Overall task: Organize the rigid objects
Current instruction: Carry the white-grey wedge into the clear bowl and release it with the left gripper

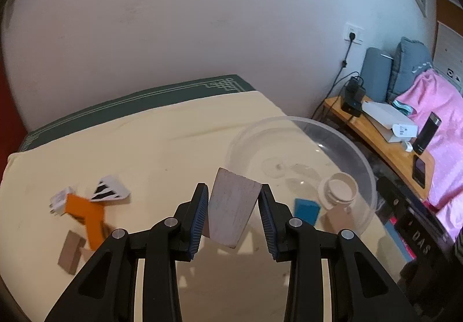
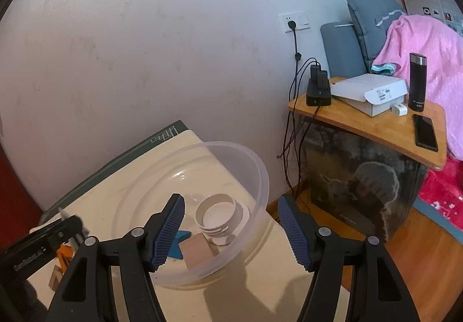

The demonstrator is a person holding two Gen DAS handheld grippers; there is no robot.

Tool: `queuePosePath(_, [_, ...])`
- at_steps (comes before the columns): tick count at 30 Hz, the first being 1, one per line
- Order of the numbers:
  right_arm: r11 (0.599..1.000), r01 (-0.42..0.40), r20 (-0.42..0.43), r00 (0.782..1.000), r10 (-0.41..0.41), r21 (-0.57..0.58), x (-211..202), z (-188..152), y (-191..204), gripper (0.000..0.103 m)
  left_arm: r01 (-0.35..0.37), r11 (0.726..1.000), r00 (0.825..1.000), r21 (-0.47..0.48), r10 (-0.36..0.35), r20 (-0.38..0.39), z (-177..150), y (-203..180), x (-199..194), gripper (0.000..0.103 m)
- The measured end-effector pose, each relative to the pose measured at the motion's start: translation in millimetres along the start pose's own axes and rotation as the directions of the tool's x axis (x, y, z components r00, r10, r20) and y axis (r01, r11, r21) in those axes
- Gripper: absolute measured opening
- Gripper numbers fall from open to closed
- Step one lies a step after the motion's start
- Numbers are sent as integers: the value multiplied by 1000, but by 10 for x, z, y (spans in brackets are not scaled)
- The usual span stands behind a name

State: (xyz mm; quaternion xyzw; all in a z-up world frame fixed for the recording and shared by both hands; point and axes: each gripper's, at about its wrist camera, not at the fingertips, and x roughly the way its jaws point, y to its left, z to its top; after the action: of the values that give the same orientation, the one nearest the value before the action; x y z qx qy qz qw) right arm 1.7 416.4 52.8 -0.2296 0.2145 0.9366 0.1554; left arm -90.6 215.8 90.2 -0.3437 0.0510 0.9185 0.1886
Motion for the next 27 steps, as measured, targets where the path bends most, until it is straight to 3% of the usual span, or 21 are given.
queuePosePath(15, [1000, -20, 2, 1000, 20, -1, -29, -7, -2, 71, 54, 997, 999, 53, -54, -10, 138, -348, 218, 38])
queuePosePath(16, [1000, -20, 2, 1000, 20, -1, -29, -7, -2, 71, 53, 997, 999, 55, -52, -17, 142, -362, 240, 43])
queuePosePath(17, [1000, -19, 2, 1000, 19, 1, -30, -5, -8, 71, 54, 997, 998, 53, -53, -24, 135, -349, 239, 58])
queuePosePath(19, [1000, -18, 3, 1000, 18, 5, -35, -4, -12, 71, 46, 998, 999, 31, -45, -22, 127, -307, 240, 72])
queuePosePath(27, [1000, -12, 2, 1000, 12, 9, -34, -5, -17, 71, 7, 1000, 1000, -11, -7, -18, 98, -158, 239, 72])
